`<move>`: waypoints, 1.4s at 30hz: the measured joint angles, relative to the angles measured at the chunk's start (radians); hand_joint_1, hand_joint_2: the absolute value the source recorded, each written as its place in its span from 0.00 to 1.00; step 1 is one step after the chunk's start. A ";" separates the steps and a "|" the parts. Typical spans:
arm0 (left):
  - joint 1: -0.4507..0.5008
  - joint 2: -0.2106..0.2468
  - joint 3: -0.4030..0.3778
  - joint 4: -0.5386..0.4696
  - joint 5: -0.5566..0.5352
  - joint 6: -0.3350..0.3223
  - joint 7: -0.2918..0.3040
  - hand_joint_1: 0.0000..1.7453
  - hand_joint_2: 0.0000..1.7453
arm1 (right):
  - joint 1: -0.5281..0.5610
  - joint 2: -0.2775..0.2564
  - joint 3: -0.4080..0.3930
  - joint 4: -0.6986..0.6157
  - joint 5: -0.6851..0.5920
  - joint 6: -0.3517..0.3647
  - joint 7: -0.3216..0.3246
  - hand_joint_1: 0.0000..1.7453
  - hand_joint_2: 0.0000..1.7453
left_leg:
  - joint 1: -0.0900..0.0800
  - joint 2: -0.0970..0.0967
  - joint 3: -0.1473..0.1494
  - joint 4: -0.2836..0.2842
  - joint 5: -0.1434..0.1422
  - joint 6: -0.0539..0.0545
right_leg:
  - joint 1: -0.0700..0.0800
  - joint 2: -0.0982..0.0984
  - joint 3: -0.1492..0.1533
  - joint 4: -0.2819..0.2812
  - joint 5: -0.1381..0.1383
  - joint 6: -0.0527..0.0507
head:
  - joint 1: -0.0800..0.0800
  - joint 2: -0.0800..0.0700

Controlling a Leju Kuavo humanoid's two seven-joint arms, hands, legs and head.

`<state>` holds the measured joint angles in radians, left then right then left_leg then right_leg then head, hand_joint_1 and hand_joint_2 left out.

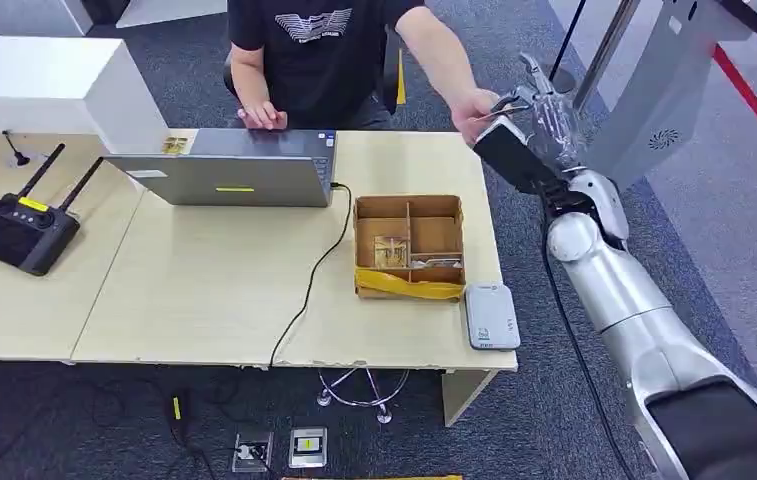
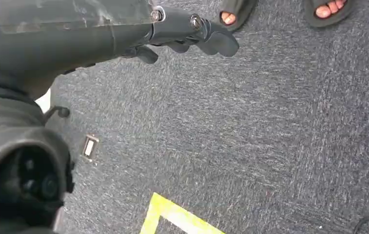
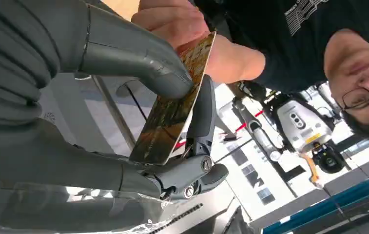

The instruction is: Pass the card to the sensor for recognition and then transmit it.

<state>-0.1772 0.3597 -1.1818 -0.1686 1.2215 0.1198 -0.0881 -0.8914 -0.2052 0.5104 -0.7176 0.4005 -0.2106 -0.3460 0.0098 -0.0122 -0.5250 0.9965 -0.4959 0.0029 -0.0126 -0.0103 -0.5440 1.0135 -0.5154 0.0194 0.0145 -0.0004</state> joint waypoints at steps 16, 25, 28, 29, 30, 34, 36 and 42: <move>0.004 -0.004 -0.016 -0.003 0.018 0.019 0.060 0.00 0.00 | 0.021 -0.020 0.026 0.003 -0.069 0.005 -0.022 1.00 1.00 | 0.000 0.000 0.000 0.000 0.000 0.000 | 0.000 -0.001 0.000 0.000 0.000 0.000 | 0.000 0.000; 0.008 -0.010 -0.016 -0.003 0.036 0.041 0.092 0.00 0.00 | 0.078 -0.100 0.029 0.070 -0.102 -0.016 -0.055 1.00 1.00 | 0.000 0.000 0.000 0.000 0.000 0.000 | 0.000 0.000 -0.001 -0.001 0.000 0.000 | 0.000 0.000; 0.008 -0.010 -0.016 -0.004 0.040 0.048 0.100 0.00 0.00 | 0.083 -0.132 0.029 0.079 -0.116 -0.015 -0.053 1.00 1.00 | 0.000 0.000 0.000 0.000 0.000 0.000 | 0.000 0.000 -0.001 0.000 0.000 0.000 | 0.000 0.000; 0.008 -0.010 -0.016 -0.004 0.041 0.048 0.102 0.00 0.00 | 0.084 -0.144 0.029 0.082 -0.117 -0.014 -0.054 1.00 1.00 | 0.000 0.000 0.000 0.000 0.000 0.000 | 0.000 0.000 -0.001 0.000 0.000 0.000 | 0.000 0.000; 0.008 -0.010 -0.016 -0.004 0.042 0.048 0.102 0.00 0.00 | 0.084 -0.154 0.029 0.084 -0.119 -0.014 -0.054 1.00 1.00 | 0.000 0.000 0.000 0.000 0.000 0.000 | 0.000 0.000 -0.001 0.000 0.000 0.000 | 0.000 0.000; 0.008 -0.012 -0.016 -0.005 0.047 0.054 0.103 0.00 0.00 | 0.084 -0.190 0.030 0.097 -0.134 -0.008 -0.049 1.00 1.00 | 0.000 0.001 0.000 0.000 0.000 0.000 | 0.000 0.000 -0.001 -0.001 0.000 0.000 | 0.000 0.000; 0.009 -0.012 -0.016 -0.005 0.048 0.058 0.104 0.00 0.00 | 0.085 -0.214 0.030 0.103 -0.145 -0.004 -0.044 1.00 1.00 | 0.000 0.000 -0.001 0.000 0.000 0.000 | 0.000 -0.001 -0.001 -0.001 0.000 0.000 | 0.000 0.000; 0.008 -0.014 -0.016 -0.007 0.041 0.060 0.113 0.00 0.00 | 0.154 -0.274 0.031 0.105 -0.168 0.019 -0.002 1.00 1.00 | 0.000 0.000 -0.001 0.000 0.000 0.000 | 0.000 0.000 -0.001 -0.001 0.000 0.000 | 0.000 0.000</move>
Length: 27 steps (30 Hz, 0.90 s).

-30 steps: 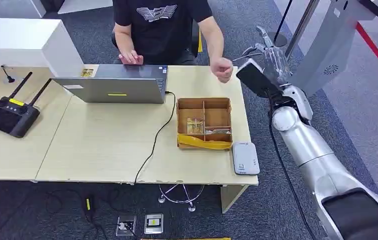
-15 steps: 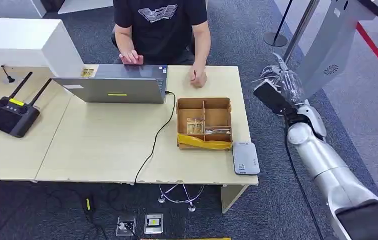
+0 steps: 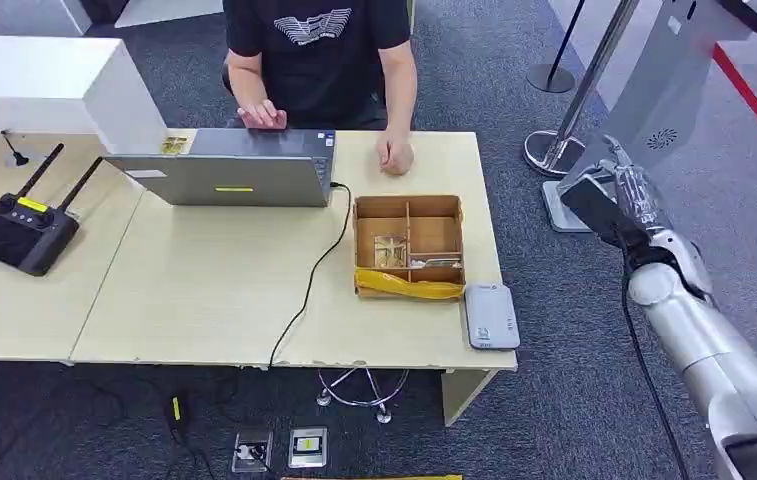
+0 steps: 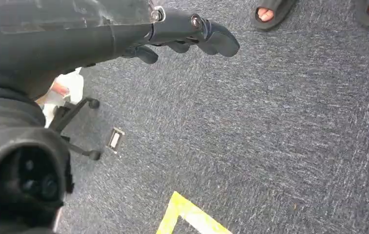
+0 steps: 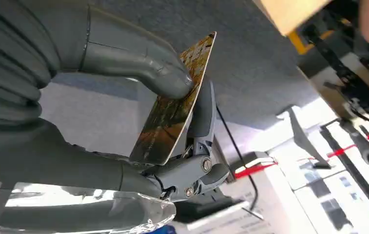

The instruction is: Pass the card to the sensor for recognition and then transmit it.

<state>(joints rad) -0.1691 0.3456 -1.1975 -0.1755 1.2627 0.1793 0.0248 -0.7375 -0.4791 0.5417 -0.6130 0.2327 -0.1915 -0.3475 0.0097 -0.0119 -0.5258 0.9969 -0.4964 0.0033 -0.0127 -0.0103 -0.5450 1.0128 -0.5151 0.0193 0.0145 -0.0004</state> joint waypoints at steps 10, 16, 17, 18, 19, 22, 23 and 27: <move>0.000 -0.006 0.000 -0.002 0.005 0.000 0.000 0.00 0.00 | 0.109 -0.042 0.046 -0.029 -0.046 -0.003 0.028 1.00 1.00 | 0.000 0.000 0.000 0.000 0.000 0.000 | 0.000 0.000 0.000 0.000 0.000 0.000 | 0.000 0.000; -0.001 -0.005 0.000 -0.003 0.005 0.000 0.000 0.00 0.00 | 0.149 -0.057 0.084 -0.083 -0.074 -0.010 0.056 1.00 1.00 | 0.000 0.000 0.000 0.000 0.000 0.000 | 0.000 0.000 0.000 0.000 0.000 0.000 | 0.000 0.000; 0.000 -0.005 0.000 -0.003 0.005 0.000 -0.001 0.00 0.00 | 0.155 -0.061 0.090 -0.096 -0.079 -0.010 0.063 1.00 1.00 | 0.000 0.000 0.000 0.000 0.000 0.000 | 0.000 0.000 0.000 0.000 0.000 0.000 | 0.000 0.000; 0.000 -0.005 0.000 -0.003 0.005 0.000 -0.001 0.00 0.00 | 0.160 -0.065 0.094 -0.108 -0.083 -0.010 0.069 1.00 1.00 | 0.000 0.000 0.000 0.000 0.000 0.000 | 0.000 0.000 0.000 0.000 0.000 0.000 | 0.000 0.000; -0.001 -0.005 0.000 -0.003 0.005 0.000 -0.001 0.00 0.00 | 0.162 -0.067 0.098 -0.121 -0.086 -0.010 0.076 1.00 1.00 | 0.000 0.000 0.000 0.000 0.000 0.000 | 0.000 0.000 0.000 0.000 0.000 0.000 | 0.000 0.000; -0.001 -0.005 0.000 -0.004 0.005 -0.002 -0.001 0.00 0.00 | 0.185 -0.089 0.134 -0.189 -0.105 -0.023 0.117 1.00 1.00 | 0.000 0.000 0.000 0.000 0.000 0.000 | 0.000 0.000 0.000 0.000 0.000 0.000 | 0.000 0.000; -0.001 -0.005 0.000 -0.004 0.004 -0.004 0.000 0.00 0.00 | 0.197 -0.098 0.146 -0.220 -0.113 -0.028 0.133 1.00 1.00 | 0.000 0.000 0.000 0.000 0.000 0.000 | 0.000 0.000 0.000 0.000 0.000 0.000 | 0.000 0.000; -0.001 0.000 0.000 -0.005 -0.003 -0.012 0.000 0.00 0.00 | 0.231 -0.131 0.179 -0.330 -0.128 -0.044 0.181 1.00 1.00 | 0.000 0.000 0.000 0.000 0.000 0.000 | 0.000 0.000 0.000 0.000 0.000 0.000 | 0.000 0.000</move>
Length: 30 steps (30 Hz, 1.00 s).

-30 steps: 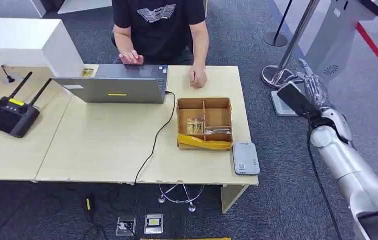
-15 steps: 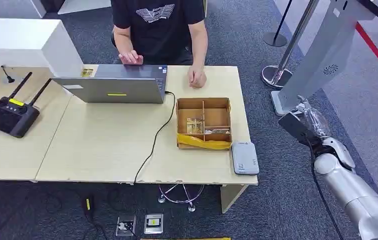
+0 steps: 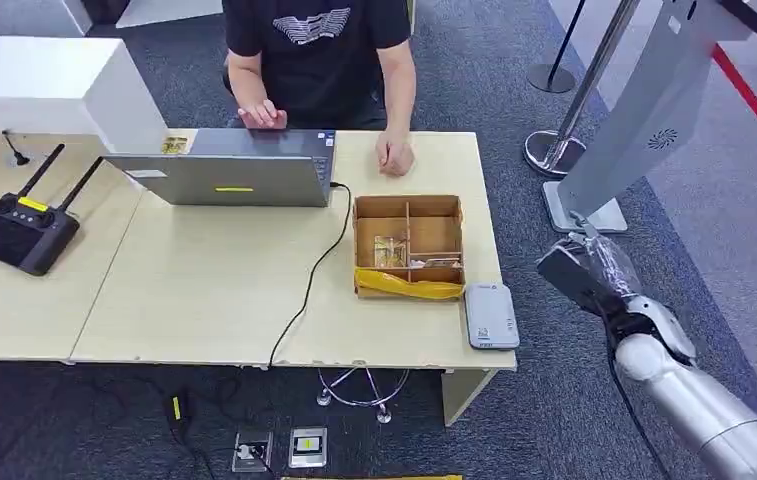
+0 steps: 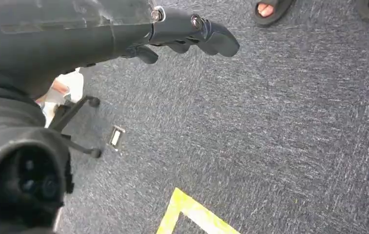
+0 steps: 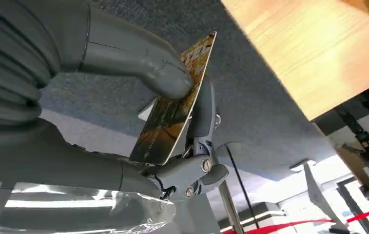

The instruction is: Pass the card to the sensor for recognition and then transmit it.

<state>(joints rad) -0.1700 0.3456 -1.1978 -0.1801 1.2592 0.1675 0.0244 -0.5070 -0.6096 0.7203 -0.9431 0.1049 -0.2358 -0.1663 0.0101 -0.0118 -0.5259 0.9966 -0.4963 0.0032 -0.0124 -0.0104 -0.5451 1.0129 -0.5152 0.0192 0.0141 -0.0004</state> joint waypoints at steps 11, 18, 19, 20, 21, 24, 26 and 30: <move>0.000 0.001 0.000 -0.001 0.002 0.000 0.001 0.00 0.00 | 0.082 -0.030 0.058 -0.160 0.000 -0.002 0.019 1.00 1.00 | 0.000 0.000 0.000 0.000 0.000 0.000 | 0.000 0.000 0.000 0.000 0.000 0.000 | 0.000 0.000; -0.001 0.001 0.000 -0.002 0.001 0.001 0.013 0.00 0.00 | 0.119 -0.045 0.085 -0.243 -0.001 0.004 0.036 1.00 1.00 | 0.000 0.000 0.000 0.000 0.000 0.000 | 0.000 0.000 0.000 0.000 0.000 0.000 | 0.000 0.000; -0.001 0.001 0.000 -0.002 0.000 0.001 0.013 0.00 0.00 | 0.123 -0.045 0.088 -0.253 0.000 0.006 0.043 1.00 1.00 | 0.000 0.000 0.000 0.000 0.000 0.000 | 0.000 0.000 0.000 0.000 0.000 0.000 | 0.000 0.000; -0.001 0.001 0.000 -0.002 0.000 0.001 0.013 0.00 0.00 | 0.126 -0.045 0.092 -0.260 0.000 0.007 0.050 1.00 1.00 | 0.000 0.001 0.000 0.000 0.000 0.000 | 0.000 0.000 0.000 0.000 0.000 0.000 | 0.000 0.000; -0.002 0.001 0.000 -0.002 -0.001 0.000 0.013 0.00 0.00 | 0.128 -0.044 0.098 -0.270 0.008 0.019 0.069 1.00 1.00 | 0.000 0.001 0.000 0.000 0.000 0.000 | 0.000 0.000 0.000 0.000 0.000 0.000 | 0.000 0.000; -0.003 0.002 0.000 -0.002 -0.003 -0.002 0.013 0.00 0.00 | 0.129 -0.036 0.110 -0.275 0.029 0.056 0.115 1.00 1.00 | 0.000 0.001 0.000 0.000 0.000 0.000 | 0.000 0.000 0.000 0.000 0.000 0.000 | 0.000 0.000; -0.004 0.003 0.000 -0.002 -0.004 -0.003 0.013 0.00 0.00 | 0.129 -0.027 0.116 -0.275 0.037 0.065 0.125 1.00 1.00 | 0.000 0.001 0.000 0.000 0.000 0.000 | 0.000 0.000 0.000 0.000 0.000 0.000 | 0.000 0.000; -0.005 0.006 0.000 -0.002 -0.012 -0.013 0.013 0.00 0.00 | 0.128 -0.009 0.125 -0.275 0.046 0.081 0.146 1.00 1.00 | 0.000 0.001 0.000 0.000 0.000 0.000 | 0.000 0.000 0.000 0.000 0.000 0.000 | 0.000 0.000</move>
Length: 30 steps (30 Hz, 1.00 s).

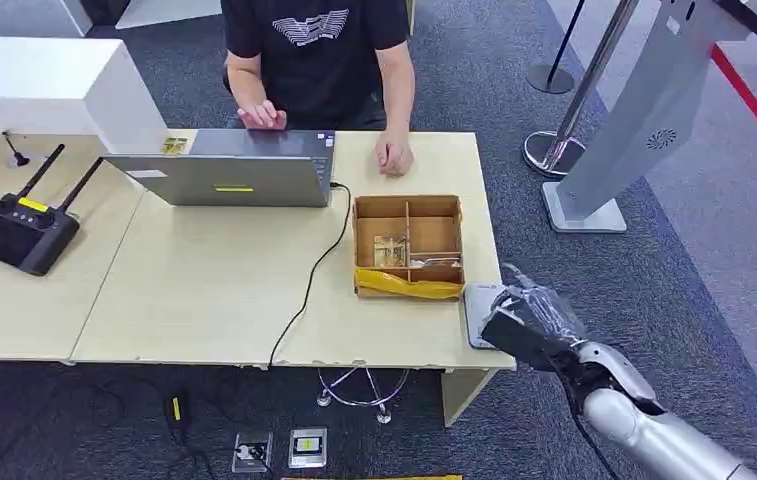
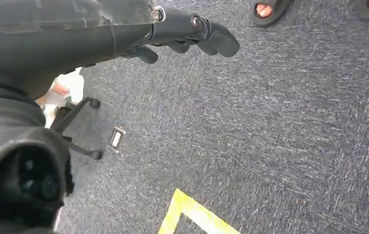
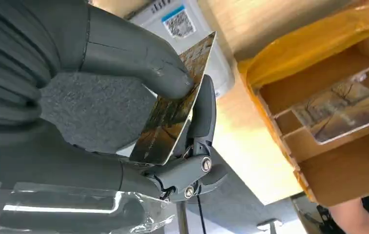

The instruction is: Pass the card to the sensor for recognition and then transmit it.

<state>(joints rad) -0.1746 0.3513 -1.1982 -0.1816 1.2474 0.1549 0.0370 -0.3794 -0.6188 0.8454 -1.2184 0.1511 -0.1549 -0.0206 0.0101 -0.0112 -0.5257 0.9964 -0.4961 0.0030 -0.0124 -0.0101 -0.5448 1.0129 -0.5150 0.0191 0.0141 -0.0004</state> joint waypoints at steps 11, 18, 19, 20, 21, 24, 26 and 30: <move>-0.001 0.008 -0.001 0.000 -0.010 -0.011 0.000 0.00 0.00 | -0.038 0.045 -0.001 0.020 0.054 0.037 -0.011 1.00 1.00 | 0.000 0.000 0.000 0.000 0.000 0.000 | 0.000 0.000 0.000 0.000 0.000 0.000 | 0.000 0.000; -0.001 0.014 -0.008 0.000 -0.015 -0.015 0.008 0.00 0.00 | -0.072 0.060 -0.004 0.044 0.049 0.055 -0.013 1.00 1.00 | 0.000 0.000 0.000 0.000 0.000 0.000 | 0.000 0.000 0.000 0.000 0.000 0.000 | 0.000 0.000; -0.001 0.014 -0.008 0.000 -0.015 -0.015 0.008 0.00 0.00 | -0.075 0.062 -0.004 0.048 0.049 0.056 -0.014 1.00 1.00 | 0.000 0.000 0.000 0.000 0.000 0.000 | 0.000 0.000 0.000 0.000 0.000 0.000 | 0.000 0.000; -0.001 0.014 -0.009 0.000 -0.015 -0.014 0.008 0.00 0.00 | -0.077 0.065 -0.004 0.052 0.049 0.056 -0.018 1.00 1.00 | 0.000 0.000 0.000 0.000 0.000 0.000 | 0.000 0.000 0.000 0.000 0.000 0.000 | 0.000 0.000; -0.001 0.014 -0.009 0.000 -0.015 -0.014 0.008 0.00 0.00 | -0.079 0.066 -0.004 0.056 0.049 0.056 -0.021 1.00 1.00 | 0.000 0.000 0.000 0.000 0.000 0.000 | 0.000 0.000 0.000 0.000 0.000 0.000 | 0.000 0.000; -0.001 0.014 -0.013 0.000 -0.015 -0.013 0.008 0.00 0.00 | -0.084 0.074 -0.005 0.067 0.049 0.056 -0.023 1.00 1.00 | 0.000 0.000 0.000 0.000 0.000 0.000 | 0.000 0.000 0.000 0.000 0.000 0.000 | 0.000 0.000; -0.001 0.014 -0.017 0.000 -0.014 -0.010 0.008 0.00 0.00 | -0.089 0.079 -0.005 0.077 0.049 0.059 -0.026 1.00 1.00 | 0.000 0.000 0.000 0.000 0.000 0.000 | 0.000 0.000 0.000 0.000 0.000 0.000 | 0.000 0.000; -0.001 0.013 -0.018 -0.001 -0.008 -0.006 0.008 0.00 0.00 | -0.103 0.099 -0.005 0.120 0.052 0.062 -0.050 1.00 1.00 | 0.000 0.000 0.000 0.000 0.000 0.000 | 0.000 0.000 0.000 0.000 0.000 0.000 | 0.000 0.000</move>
<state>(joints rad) -0.1759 0.3647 -1.2161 -0.1827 1.2390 0.1488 0.0454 -0.4828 -0.5196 0.8408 -1.0980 0.2033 -0.0927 -0.0705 0.0102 -0.0112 -0.5257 0.9964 -0.4961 0.0029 -0.0123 -0.0101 -0.5448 1.0130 -0.5150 0.0191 0.0141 -0.0004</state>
